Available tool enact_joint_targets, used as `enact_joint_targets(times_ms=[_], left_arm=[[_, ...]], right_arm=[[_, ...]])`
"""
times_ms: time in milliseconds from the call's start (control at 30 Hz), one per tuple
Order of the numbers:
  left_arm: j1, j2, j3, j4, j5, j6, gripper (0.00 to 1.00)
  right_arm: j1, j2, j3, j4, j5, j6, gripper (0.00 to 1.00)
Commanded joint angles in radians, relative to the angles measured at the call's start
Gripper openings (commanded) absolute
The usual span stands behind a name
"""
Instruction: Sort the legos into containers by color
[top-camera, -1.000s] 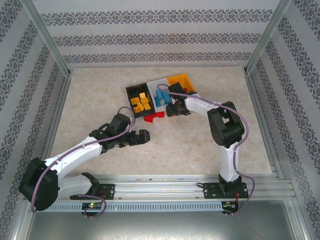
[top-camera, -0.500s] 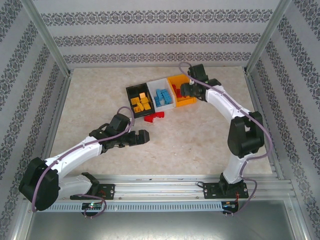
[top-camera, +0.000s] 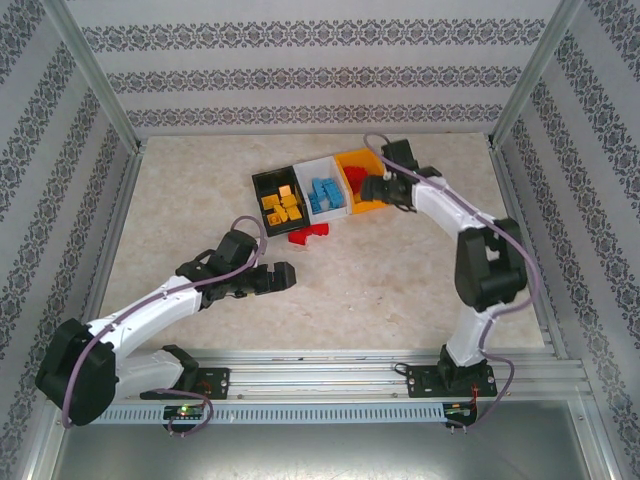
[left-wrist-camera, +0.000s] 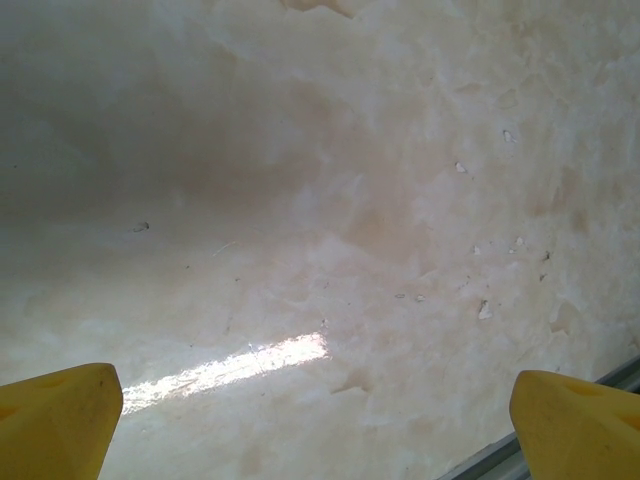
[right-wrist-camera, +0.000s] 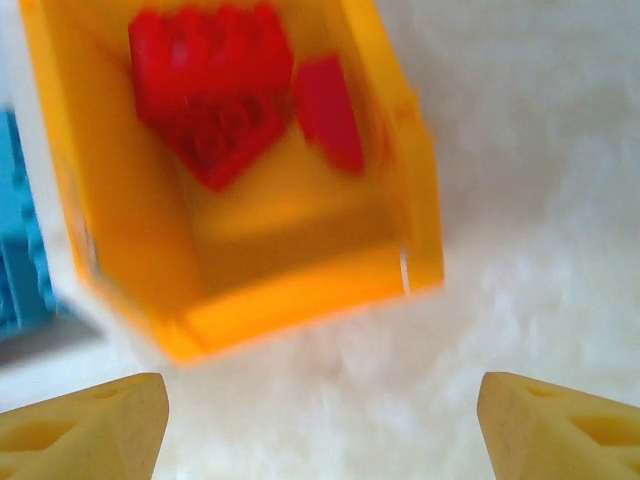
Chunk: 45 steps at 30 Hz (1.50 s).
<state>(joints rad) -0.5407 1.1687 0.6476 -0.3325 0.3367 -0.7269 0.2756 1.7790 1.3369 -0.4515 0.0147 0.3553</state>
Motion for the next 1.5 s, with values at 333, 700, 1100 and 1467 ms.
enact_joint_targets(times_ms=[333,700,1100,1467], left_arm=[[0.037,0.029,-0.011,0.176,0.120,-0.020,1.00],[0.210,0.002,-0.283,0.764,0.327,-0.332,1.00],[0.295,0.224,-0.300,1.040,0.524,-0.482,1.00],[0.301,0.029,-0.178,0.498,0.475,-0.188,1.00]], right_arm=[[0.137,-0.337,-0.399,0.109,-0.178,0.112,0.85],[0.168,-0.361,-0.419,0.137,-0.270,0.155,0.86],[0.188,-0.327,-0.348,0.075,-0.252,0.174,0.85],[0.227,-0.184,-0.211,0.038,-0.231,0.150,0.85]])
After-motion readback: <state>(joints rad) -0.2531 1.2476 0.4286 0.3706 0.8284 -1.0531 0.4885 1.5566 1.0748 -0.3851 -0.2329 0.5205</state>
